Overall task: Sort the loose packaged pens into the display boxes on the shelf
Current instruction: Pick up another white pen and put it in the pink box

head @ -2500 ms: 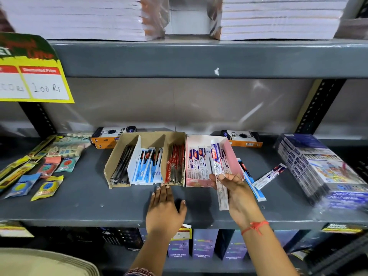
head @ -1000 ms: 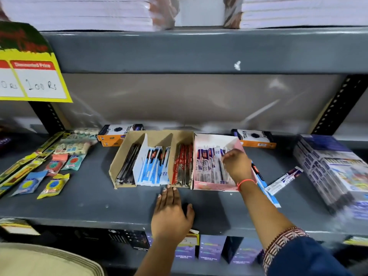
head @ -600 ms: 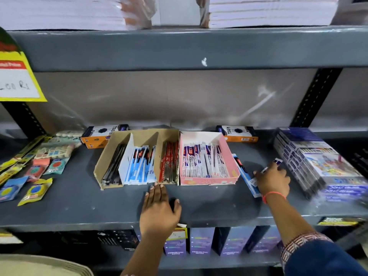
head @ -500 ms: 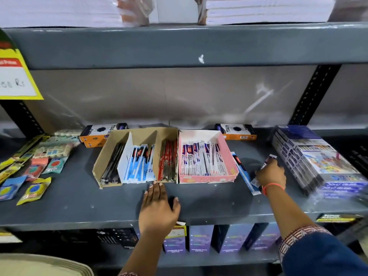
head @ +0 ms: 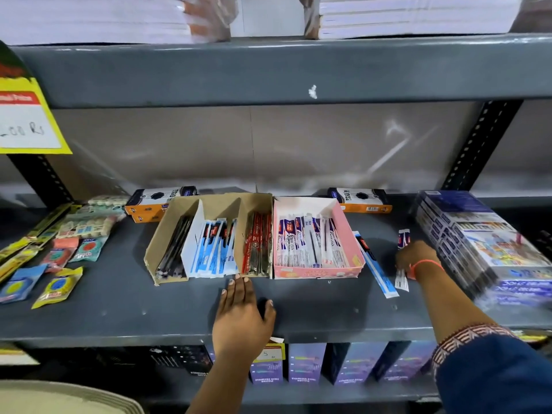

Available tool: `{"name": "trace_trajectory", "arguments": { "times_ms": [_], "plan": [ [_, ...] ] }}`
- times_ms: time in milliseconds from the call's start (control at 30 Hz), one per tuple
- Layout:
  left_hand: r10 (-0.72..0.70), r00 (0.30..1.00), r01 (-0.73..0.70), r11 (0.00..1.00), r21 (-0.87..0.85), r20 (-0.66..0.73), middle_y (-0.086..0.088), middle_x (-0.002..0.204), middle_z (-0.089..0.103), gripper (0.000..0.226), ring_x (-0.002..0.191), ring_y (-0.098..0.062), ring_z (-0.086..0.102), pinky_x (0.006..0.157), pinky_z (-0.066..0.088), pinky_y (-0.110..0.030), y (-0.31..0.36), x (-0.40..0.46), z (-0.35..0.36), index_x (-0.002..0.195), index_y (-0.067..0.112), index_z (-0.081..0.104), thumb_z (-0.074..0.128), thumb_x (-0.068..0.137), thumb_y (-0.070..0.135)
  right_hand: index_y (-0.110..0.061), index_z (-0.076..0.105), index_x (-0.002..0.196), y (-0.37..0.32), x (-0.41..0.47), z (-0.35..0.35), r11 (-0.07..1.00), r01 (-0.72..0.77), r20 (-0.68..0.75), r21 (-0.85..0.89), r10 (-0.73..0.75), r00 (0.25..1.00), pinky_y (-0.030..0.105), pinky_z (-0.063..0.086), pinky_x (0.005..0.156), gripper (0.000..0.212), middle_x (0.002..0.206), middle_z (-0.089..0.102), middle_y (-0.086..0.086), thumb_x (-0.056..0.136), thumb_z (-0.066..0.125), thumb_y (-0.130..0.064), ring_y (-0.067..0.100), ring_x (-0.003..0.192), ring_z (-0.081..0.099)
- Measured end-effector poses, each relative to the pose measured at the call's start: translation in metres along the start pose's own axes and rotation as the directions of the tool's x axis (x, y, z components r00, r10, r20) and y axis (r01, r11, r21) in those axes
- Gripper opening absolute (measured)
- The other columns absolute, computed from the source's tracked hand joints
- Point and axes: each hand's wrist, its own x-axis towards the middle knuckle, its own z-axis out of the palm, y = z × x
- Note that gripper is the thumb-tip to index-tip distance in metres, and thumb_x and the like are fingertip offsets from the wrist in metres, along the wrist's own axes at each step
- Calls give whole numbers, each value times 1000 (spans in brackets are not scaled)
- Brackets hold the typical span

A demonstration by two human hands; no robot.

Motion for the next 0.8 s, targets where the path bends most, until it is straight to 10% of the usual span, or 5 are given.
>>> {"name": "trace_trajectory", "arguments": {
  "times_ms": [167, 333, 500, 800],
  "plan": [
    [2, 1000, -2, 1000, -2, -13, -9, 156, 11, 70, 144, -22, 7, 114, 0, -31, -1, -1, 1, 145, 11, 5, 24, 92, 53, 15, 50, 123, 4, 6, 0, 995, -43, 22, 88, 41, 999, 42, 47, 93, 41, 125, 56, 31, 84, 54, 2, 41, 111, 57],
    [-3, 1000, 3, 1000, -12, -14, -9, 156, 12, 70, 144, -21, 7, 115, 0, -30, 0, 1, 3, 145, 11, 7, 26, 91, 51, 3, 52, 62, 13, 8, -11, 956, -102, 215, 277, 42, 976, 25, 39, 46, 22, 60, 46, 13, 75, 68, 7, 20, 51, 39],
    [0, 1000, -1, 1000, -13, -29, -10, 156, 13, 69, 144, -22, 8, 116, 1, -31, 0, 0, 3, 145, 9, 11, 27, 91, 49, -11, 49, 53, -2, -30, -26, 817, 79, 206, 571, -236, 950, 11, 26, 29, 33, 30, 45, -4, 77, 70, -1, 7, 29, 34],
    [-11, 1000, 11, 1000, -23, -24, -9, 156, 13, 71, 143, -21, 10, 114, 2, -29, 0, 1, 4, 145, 10, 9, 27, 90, 51, -7, 58, 64, -36, -143, -20, 572, 113, 291, 812, -565, 772, 11, 45, 36, 21, 41, 55, -1, 83, 62, 1, 3, 30, 47]
  ]
}}
